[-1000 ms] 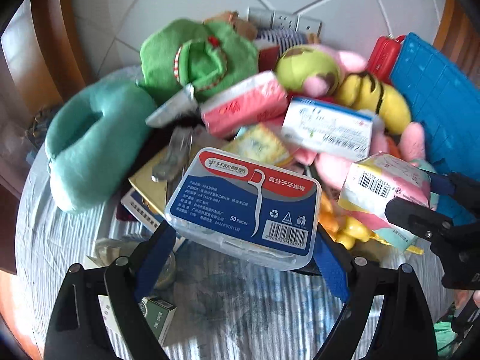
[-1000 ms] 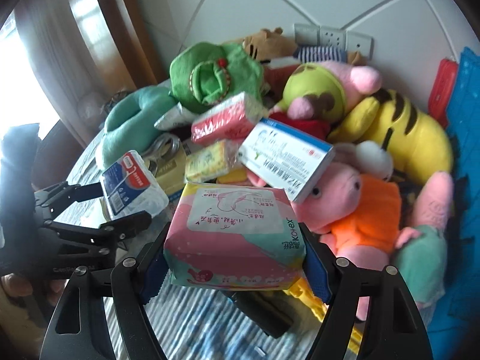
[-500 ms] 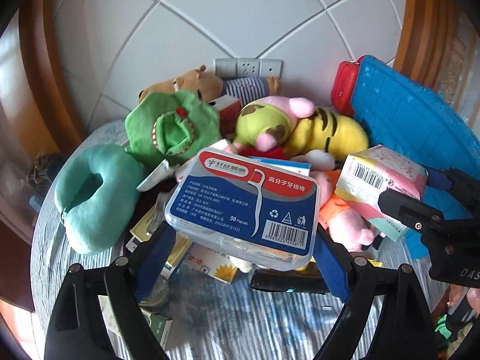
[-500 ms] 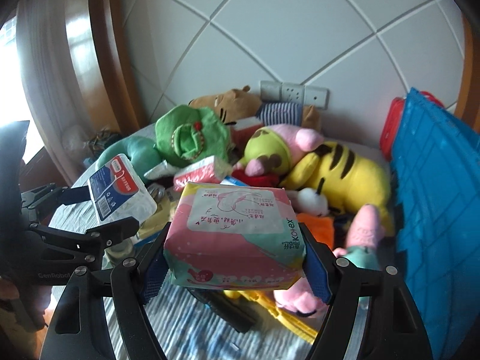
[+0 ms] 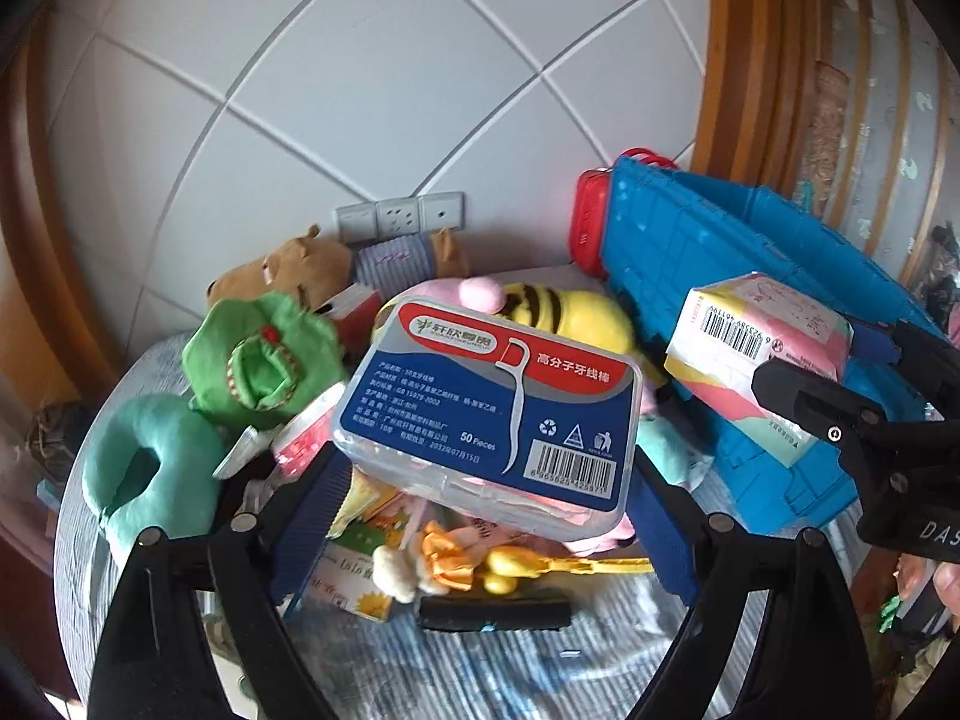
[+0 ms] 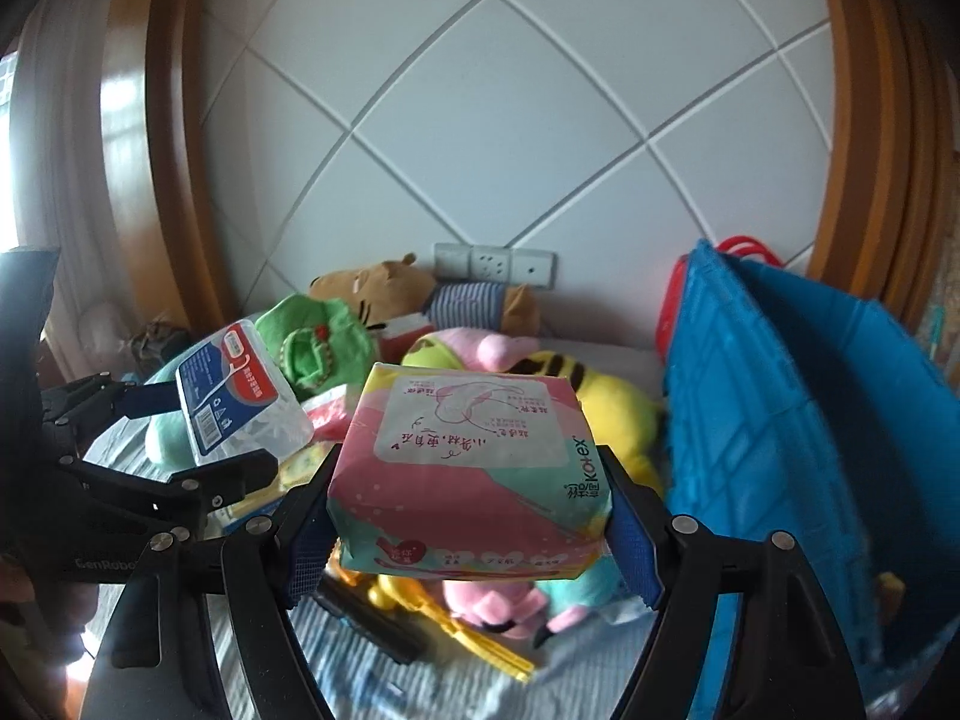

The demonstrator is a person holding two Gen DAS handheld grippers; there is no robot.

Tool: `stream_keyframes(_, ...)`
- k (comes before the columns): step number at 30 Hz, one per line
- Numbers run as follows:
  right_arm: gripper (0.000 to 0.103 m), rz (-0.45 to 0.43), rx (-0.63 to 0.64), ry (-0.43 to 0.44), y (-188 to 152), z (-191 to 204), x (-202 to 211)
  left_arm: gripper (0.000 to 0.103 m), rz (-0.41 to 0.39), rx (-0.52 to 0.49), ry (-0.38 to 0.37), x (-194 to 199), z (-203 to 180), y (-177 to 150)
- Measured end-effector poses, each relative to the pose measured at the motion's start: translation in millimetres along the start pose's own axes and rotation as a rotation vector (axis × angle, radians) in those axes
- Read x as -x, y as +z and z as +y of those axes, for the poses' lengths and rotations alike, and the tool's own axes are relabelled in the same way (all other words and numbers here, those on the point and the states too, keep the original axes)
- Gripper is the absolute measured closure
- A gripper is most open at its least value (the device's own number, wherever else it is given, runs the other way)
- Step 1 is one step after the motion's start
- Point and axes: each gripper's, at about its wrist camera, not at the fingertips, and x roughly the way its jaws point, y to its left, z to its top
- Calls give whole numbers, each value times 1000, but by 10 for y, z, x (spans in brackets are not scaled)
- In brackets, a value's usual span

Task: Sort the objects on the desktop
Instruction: 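Lift the floss box and tissue pack and carry both over the crate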

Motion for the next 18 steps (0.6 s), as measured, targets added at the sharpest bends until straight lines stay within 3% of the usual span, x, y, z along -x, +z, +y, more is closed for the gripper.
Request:
stream_keyframes(9, 26, -90, -36, -118, 151, -664, 532, 14, -62, -99, -78, 54, -742, 417)
stream_keyframes(18, 26, -119, -102, -250, 106, -1633, 940, 14, -87, -194, -171, -91, -1829, 827)
